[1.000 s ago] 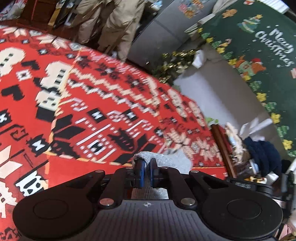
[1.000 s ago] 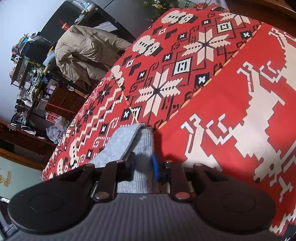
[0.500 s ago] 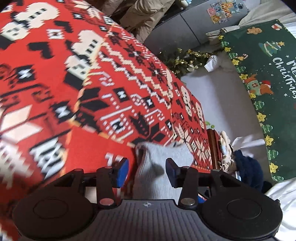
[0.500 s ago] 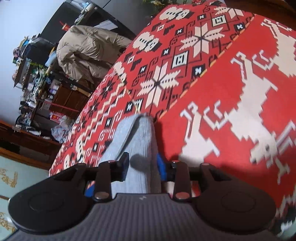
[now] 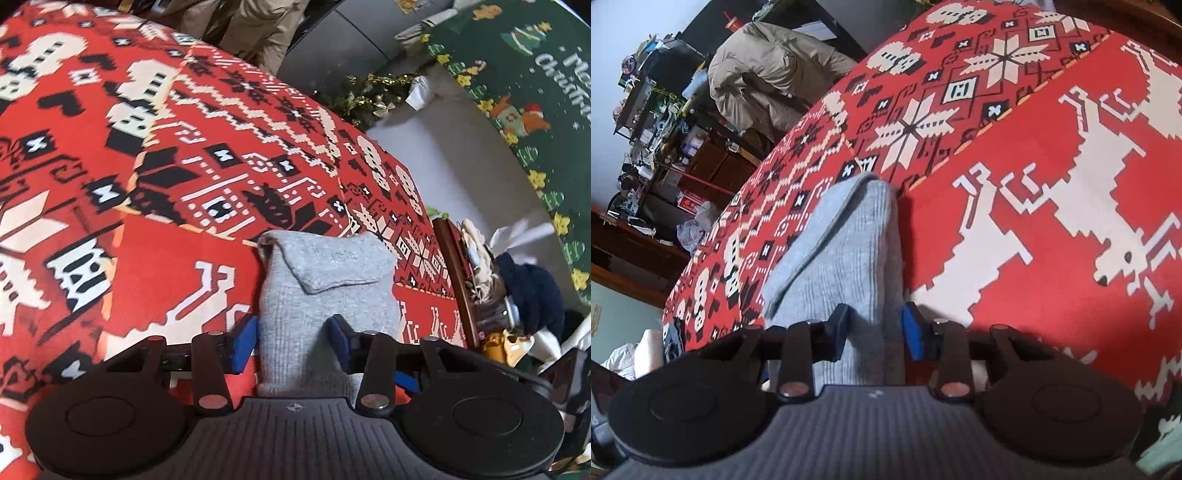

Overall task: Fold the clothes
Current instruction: 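Lift the folded grey shirt off the blanket with both tools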

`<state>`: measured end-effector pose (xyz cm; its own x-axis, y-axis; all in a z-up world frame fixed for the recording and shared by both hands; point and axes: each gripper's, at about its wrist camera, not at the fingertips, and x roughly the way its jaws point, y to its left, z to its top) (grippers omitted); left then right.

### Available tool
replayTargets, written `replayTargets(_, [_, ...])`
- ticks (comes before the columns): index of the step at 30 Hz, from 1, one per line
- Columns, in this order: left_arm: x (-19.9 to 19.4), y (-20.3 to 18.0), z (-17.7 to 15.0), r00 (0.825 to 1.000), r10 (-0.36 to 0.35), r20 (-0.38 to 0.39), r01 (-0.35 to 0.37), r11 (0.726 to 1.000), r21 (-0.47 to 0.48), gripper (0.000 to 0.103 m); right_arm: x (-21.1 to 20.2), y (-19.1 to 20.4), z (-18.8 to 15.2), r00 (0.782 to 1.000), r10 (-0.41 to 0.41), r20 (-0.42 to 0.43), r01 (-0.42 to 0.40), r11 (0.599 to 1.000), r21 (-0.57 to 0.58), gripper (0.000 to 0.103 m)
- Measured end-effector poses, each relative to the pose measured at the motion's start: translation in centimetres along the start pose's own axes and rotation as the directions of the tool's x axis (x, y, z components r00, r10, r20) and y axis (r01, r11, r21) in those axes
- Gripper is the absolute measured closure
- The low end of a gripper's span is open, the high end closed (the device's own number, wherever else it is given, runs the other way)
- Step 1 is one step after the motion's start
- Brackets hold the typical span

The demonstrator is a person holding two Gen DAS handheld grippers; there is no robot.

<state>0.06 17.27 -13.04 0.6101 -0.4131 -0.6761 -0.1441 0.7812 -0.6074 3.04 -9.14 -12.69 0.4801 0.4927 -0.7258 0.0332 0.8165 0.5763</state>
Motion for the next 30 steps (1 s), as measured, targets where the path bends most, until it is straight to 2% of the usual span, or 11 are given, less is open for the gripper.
replayTargets(1, [0.1,-0.3,-0.1,1.0,0.013,0.008,-0.013,1.0,0.017,0.068,0.1,0.2,-0.1,1.0,0.0,0.004,0.001,1.0,-0.012,0.079])
replayTargets(3, [-0.2,-1.0,-0.2,0.999,0.037,0.033,-0.038,0.998,0.053,0.08,0.2,0.8,-0.3,1.0,-0.001,0.017,0.002,0.999,-0.038,0.084])
replayTargets(5, [-0.6,-1.7,-0.4,0.997,0.055,0.061,-0.06,0.995,0.084,0.084,-0.1,1.8,-0.5,0.999,-0.023,0.042,0.026,0.996,-0.081,0.087])
replayTargets(9, [-2.6,-2.7,-0.2,0.99,0.067,0.121,-0.08,0.991,0.105,0.084,-1.9,4.4,-0.7,0.993,-0.023,0.115,0.041,0.987,-0.155,0.088])
replayTargets(16, [-9.2,-2.8,0.7,0.973,0.076,0.219,-0.095,0.992,0.077,0.084,-6.1,10.0,-1.8,0.979,0.072,0.19,-0.023,0.968,-0.249,0.089])
replayTargets(19, [-13.9,-2.4,1.2,0.951,0.107,0.291,-0.135,0.988,0.081,0.084,-7.7,14.3,-3.0,0.973,0.128,0.194,-0.064,0.951,-0.303,0.088])
replayTargets(22, [-19.0,-1.3,1.9,0.921,0.138,0.365,-0.17,0.984,0.058,0.084,-9.2,19.1,-4.5,0.963,0.187,0.193,-0.107,0.926,-0.363,0.088])
replayTargets(27, [-27.4,3.4,4.3,0.864,0.2,0.462,-0.204,0.978,-0.041,0.084,-9.5,28.5,-7.2,0.944,0.296,0.145,-0.213,0.883,-0.418,0.088])
replayTargets(30, [-31.3,7.0,6.1,0.84,0.239,0.488,-0.226,0.97,-0.087,0.085,-7.8,34.3,-9.6,0.933,0.347,0.093,-0.278,0.861,-0.426,0.088])
